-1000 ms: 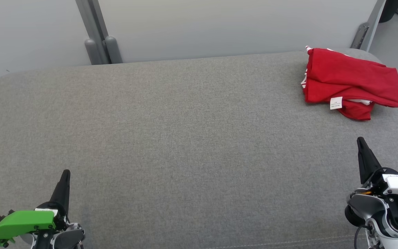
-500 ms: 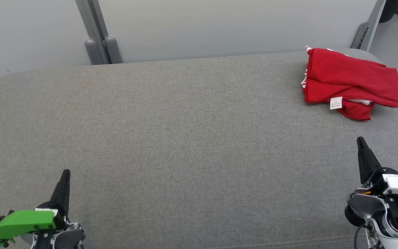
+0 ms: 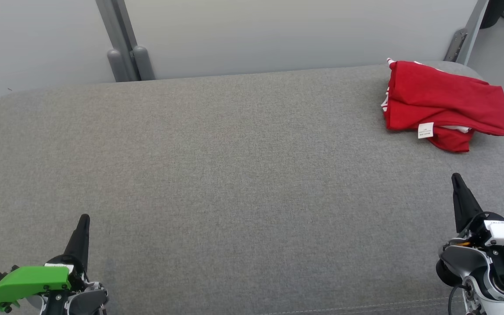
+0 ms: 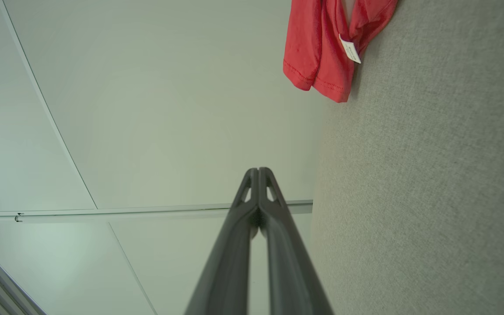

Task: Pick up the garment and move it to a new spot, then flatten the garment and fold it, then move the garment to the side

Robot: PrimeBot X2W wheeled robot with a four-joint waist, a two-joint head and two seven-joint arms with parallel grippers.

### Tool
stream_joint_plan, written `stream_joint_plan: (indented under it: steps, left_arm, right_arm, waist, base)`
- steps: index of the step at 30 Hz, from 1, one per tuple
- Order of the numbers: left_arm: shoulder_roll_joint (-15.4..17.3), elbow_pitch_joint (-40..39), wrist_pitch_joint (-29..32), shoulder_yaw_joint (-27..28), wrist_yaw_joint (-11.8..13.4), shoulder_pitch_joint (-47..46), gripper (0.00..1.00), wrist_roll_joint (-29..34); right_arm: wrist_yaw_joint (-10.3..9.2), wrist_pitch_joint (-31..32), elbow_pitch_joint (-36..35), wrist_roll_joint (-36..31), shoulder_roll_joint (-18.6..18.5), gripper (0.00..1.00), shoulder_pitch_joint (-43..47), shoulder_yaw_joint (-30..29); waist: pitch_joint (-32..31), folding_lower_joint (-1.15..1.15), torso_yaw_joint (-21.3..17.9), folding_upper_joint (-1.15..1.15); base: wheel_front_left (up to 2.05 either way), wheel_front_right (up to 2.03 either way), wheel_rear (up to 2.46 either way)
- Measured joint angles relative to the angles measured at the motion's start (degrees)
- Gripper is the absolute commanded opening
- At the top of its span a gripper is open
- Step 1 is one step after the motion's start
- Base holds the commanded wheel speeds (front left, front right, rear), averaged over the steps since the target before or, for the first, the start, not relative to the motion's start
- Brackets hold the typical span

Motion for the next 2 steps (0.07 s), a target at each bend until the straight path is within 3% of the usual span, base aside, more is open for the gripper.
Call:
stream_joint_plan:
  steps: [2]
  left_arm:
    - [-0.02,0.0,0.0,0.0,0.0,0.0,0.0,0.0]
  right_arm:
    - [0.0,0.0,0.0,0.0,0.0,0.0,0.0,-0.01]
  waist:
    - [0.0,0.0,0.0,0.0]
  base:
    - [0.0,0.0,0.0]
